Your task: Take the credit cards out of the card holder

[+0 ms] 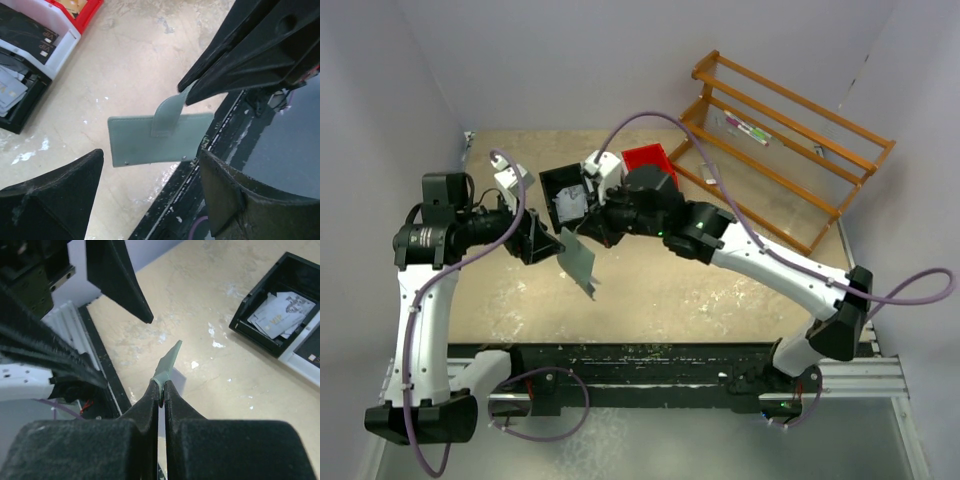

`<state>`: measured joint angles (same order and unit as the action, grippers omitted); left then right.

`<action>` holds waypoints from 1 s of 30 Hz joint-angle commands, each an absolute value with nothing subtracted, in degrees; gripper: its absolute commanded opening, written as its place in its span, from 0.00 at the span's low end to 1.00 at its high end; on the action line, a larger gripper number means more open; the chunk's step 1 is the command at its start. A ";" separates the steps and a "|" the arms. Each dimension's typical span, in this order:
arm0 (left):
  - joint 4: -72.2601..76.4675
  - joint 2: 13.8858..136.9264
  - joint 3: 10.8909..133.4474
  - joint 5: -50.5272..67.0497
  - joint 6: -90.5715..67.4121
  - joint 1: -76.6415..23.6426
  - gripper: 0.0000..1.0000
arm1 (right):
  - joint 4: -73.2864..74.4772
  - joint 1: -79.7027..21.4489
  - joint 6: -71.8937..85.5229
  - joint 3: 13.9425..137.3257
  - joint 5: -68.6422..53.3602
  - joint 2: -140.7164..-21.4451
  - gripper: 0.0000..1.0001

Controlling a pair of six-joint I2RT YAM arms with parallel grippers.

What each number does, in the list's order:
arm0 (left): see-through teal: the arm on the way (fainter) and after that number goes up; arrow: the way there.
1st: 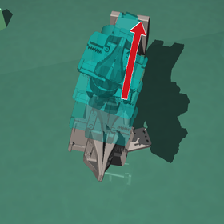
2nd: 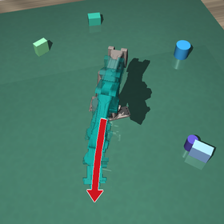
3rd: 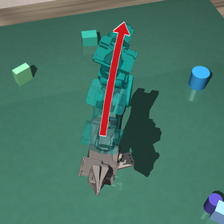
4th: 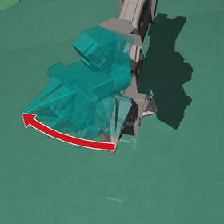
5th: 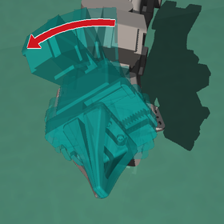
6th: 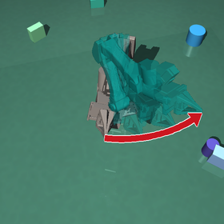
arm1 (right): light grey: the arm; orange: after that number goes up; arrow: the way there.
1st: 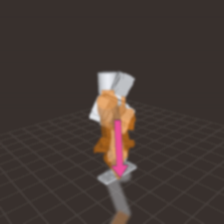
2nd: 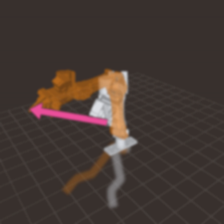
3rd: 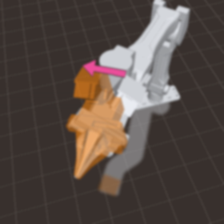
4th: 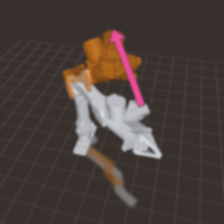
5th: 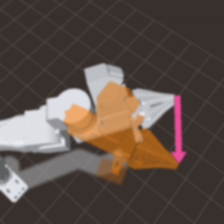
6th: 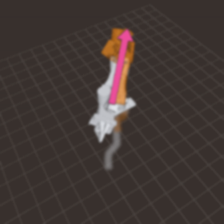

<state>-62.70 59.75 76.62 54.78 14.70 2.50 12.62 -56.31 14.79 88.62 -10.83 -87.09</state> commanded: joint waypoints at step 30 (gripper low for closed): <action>-39.07 44.64 57.24 41.04 30.40 2.46 0.75 | 22.81 -69.07 30.69 113.34 23.47 -98.41 0.00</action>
